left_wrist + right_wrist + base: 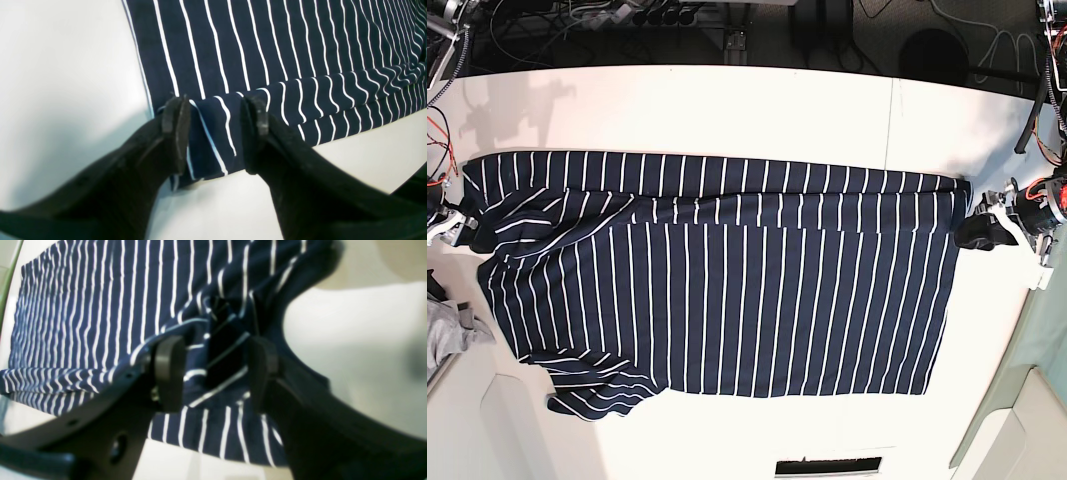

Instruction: Layout the t-shirt on the table in an organized manner, then fold the t-shirt properly

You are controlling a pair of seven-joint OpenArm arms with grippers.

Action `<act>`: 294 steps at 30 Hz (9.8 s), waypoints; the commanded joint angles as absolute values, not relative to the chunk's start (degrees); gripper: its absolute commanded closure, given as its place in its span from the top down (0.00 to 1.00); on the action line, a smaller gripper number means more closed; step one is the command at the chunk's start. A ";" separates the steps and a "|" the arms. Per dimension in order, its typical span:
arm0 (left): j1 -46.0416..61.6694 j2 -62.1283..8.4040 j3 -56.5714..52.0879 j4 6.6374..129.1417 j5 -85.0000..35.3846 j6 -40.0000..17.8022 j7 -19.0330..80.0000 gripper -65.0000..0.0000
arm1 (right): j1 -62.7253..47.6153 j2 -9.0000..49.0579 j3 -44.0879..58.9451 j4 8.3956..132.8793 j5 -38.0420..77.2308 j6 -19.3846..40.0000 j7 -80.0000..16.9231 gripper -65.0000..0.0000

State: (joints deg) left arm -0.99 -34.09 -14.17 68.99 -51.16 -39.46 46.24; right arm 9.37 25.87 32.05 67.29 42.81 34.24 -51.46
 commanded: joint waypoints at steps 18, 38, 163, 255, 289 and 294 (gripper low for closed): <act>5.02 -33.34 -23.11 69.78 -57.25 -40.00 47.81 0.44 | 2.98 29.47 32.62 67.05 39.79 32.71 -47.31 0.69; 5.13 -31.90 -23.05 69.76 -51.55 -38.30 44.45 0.56 | 3.33 23.90 32.49 57.19 39.66 32.38 -40.91 0.69; 12.21 -33.12 -24.43 87.02 -56.75 -40.00 47.83 0.26 | 35.68 21.41 10.66 35.24 22.87 20.78 -25.04 0.34; 10.48 -32.08 -10.83 82.37 -44.80 -36.36 39.62 0.26 | 37.56 21.50 20.88 23.03 15.81 23.42 -11.49 0.30; -25.12 -24.27 -10.83 34.63 -30.17 -27.18 19.99 0.52 | 32.67 22.55 20.88 23.90 20.99 32.88 -21.89 0.00; -26.22 -22.48 -10.83 33.23 -28.25 -26.94 18.33 0.52 | 32.67 22.50 20.88 23.90 21.02 32.88 -21.89 0.00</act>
